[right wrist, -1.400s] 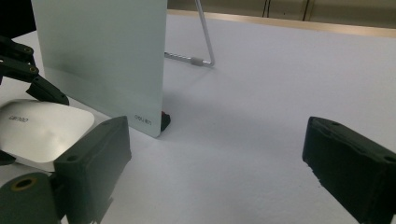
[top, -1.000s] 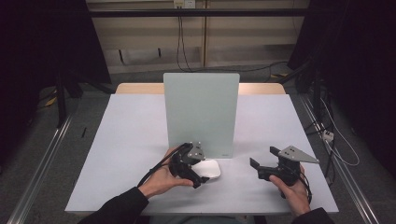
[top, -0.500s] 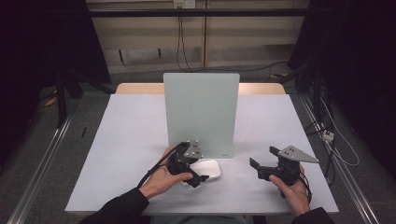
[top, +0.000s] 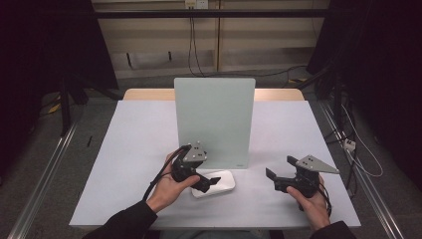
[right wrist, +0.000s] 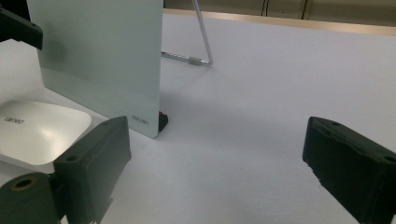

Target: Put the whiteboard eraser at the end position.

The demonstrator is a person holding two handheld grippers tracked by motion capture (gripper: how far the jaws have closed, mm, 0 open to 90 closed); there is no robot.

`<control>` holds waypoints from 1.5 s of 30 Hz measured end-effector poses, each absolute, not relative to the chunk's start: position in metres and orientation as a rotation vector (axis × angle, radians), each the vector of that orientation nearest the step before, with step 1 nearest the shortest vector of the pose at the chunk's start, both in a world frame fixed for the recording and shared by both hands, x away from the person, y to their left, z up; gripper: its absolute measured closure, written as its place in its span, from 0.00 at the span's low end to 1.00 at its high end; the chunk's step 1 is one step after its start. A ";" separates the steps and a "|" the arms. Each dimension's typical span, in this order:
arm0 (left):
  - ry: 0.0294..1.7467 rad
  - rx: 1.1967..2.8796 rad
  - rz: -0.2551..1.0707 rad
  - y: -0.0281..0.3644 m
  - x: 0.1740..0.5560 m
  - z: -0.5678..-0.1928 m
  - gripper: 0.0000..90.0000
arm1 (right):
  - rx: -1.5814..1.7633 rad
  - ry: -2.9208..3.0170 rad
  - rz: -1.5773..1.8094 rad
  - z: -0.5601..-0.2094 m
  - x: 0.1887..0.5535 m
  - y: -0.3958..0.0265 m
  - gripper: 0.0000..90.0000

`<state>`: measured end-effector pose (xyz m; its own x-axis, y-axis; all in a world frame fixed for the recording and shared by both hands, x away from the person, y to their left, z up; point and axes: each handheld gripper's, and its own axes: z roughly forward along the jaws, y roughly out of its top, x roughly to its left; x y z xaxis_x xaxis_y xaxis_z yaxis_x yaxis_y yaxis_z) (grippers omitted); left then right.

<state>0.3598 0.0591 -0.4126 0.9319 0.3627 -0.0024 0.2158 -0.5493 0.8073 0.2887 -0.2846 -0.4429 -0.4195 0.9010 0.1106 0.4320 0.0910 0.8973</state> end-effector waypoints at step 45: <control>0.730 1.910 0.395 0.175 0.332 -0.411 0.06 | 1.335 1.860 1.271 -0.443 0.280 -0.289 0.08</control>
